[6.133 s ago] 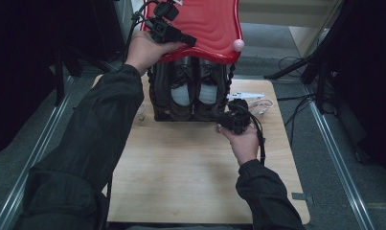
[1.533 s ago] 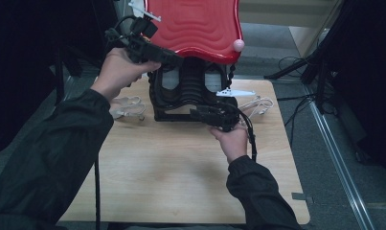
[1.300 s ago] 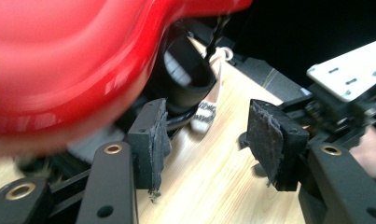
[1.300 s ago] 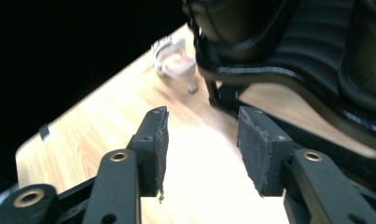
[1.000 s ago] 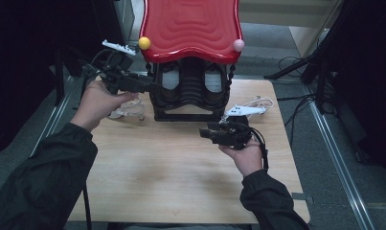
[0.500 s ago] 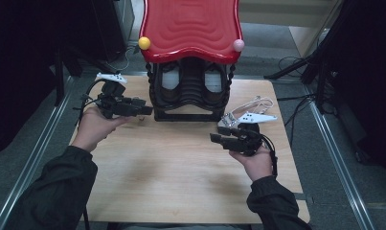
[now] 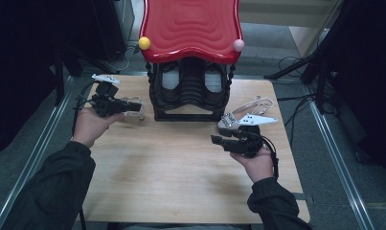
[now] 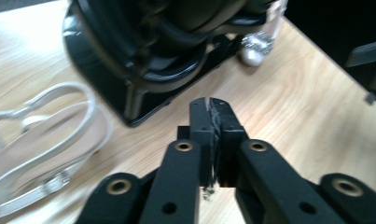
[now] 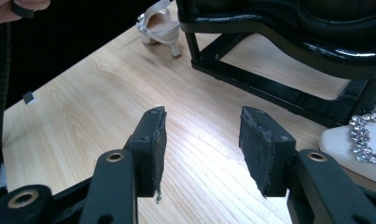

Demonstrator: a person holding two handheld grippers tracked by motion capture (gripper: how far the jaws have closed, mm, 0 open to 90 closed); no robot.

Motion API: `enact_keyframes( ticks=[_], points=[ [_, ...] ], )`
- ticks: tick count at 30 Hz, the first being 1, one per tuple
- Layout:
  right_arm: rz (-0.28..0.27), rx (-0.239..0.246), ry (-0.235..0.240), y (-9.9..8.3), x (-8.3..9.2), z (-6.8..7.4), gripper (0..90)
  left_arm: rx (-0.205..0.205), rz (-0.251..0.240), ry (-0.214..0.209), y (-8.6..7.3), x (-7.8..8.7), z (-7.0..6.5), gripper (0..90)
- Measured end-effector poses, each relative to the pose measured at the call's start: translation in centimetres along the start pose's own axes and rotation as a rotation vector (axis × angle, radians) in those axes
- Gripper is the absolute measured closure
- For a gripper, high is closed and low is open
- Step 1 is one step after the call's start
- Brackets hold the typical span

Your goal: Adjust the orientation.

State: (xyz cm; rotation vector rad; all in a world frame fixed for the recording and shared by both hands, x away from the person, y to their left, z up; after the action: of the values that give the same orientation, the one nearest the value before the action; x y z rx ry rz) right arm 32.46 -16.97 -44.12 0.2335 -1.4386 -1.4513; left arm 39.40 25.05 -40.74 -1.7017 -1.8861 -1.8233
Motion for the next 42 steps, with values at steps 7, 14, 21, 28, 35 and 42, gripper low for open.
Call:
enact_keyframes(
  ticks=[7, 14, 21, 28, 35, 42],
  points=[
    [0.009, -0.001, -0.024, -0.4, 0.0, -0.3, 52.5, 0.069, 0.007, 0.043, -0.3, -0.5, 3.2, 90.0],
    [0.007, -0.005, -0.042, -1.0, 0.3, -0.5, 52.3, 0.073, 0.025, 0.099, 0.1, -1.4, 5.8, 90.0],
    [0.008, -0.020, -0.055, -1.5, 0.7, -0.8, 52.1, 0.128, 0.027, 0.122, -0.2, -2.6, 8.3, 90.0],
    [0.002, -0.033, -0.069, -1.8, 1.2, -1.1, 51.2, 0.156, 0.051, 0.104, -1.7, -4.4, 8.6, 90.0],
    [-0.012, -0.046, -0.071, -1.7, 1.3, -1.4, 51.2, 0.170, 0.047, 0.100, -3.6, -4.4, 8.2, 90.0],
    [-0.011, -0.038, -0.053, -1.3, 0.7, -1.3, 51.3, 0.195, 0.052, 0.109, -4.7, -3.3, 8.2, 90.0]
  ],
)
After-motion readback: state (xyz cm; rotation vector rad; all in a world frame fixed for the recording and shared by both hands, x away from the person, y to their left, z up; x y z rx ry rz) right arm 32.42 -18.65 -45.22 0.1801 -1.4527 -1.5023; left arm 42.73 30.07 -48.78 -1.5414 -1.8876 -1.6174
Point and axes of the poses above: each handheld gripper's, and its own axes: x roughly backward along the jaws, y roughly out of its top, z roughly to its left, the point moved 1 cm from there along -x, roughly forward along the jaws
